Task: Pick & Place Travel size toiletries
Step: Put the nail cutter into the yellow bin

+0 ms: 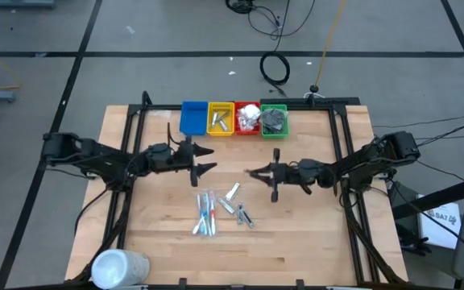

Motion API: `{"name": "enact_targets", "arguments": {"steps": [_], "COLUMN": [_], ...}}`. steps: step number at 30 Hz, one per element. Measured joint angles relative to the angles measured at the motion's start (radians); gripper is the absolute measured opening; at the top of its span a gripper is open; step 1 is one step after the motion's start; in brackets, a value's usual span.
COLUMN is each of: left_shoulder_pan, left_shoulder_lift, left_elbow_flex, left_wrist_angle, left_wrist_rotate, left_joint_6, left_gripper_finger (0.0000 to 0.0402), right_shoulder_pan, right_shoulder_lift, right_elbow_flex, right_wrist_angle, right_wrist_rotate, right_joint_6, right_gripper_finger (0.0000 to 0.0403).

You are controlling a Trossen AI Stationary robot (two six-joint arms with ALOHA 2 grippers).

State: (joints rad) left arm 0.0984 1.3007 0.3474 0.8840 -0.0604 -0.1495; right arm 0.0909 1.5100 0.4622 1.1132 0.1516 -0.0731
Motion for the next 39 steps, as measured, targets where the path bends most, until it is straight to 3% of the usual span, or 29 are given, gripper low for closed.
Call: {"name": "enact_targets", "arguments": {"steps": [5,14,19,39], "left_shoulder_pan": [-0.029,-0.054,-0.060,-0.069], "left_shoulder_lift": [0.124,0.354,0.435,0.459], "left_elbow_flex": [0.060,0.346,0.459,0.476], "left_wrist_angle": [0.085,0.089,0.088,0.060], "left_wrist_rotate": [-0.001,0.001,0.058,0.116], "left_joint_6": [0.101,0.197,0.190,0.171], "left_gripper_finger": [0.0251,0.0250,0.0250,0.0251], "right_shoulder_pan": [-0.030,-0.033,-0.032,-0.032], "right_shoulder_lift": [0.000,0.000,-0.001,-0.001], "right_elbow_flex": [-0.013,-0.013,-0.013,-0.012], "right_wrist_angle": [0.034,0.054,0.057,0.065], "right_wrist_rotate": [-0.003,-0.002,-0.004,-0.026], "right_joint_6": [0.000,-0.013,-0.019,-0.027], "right_gripper_finger": [0.0029,0.0029,0.0028,0.0028]}}
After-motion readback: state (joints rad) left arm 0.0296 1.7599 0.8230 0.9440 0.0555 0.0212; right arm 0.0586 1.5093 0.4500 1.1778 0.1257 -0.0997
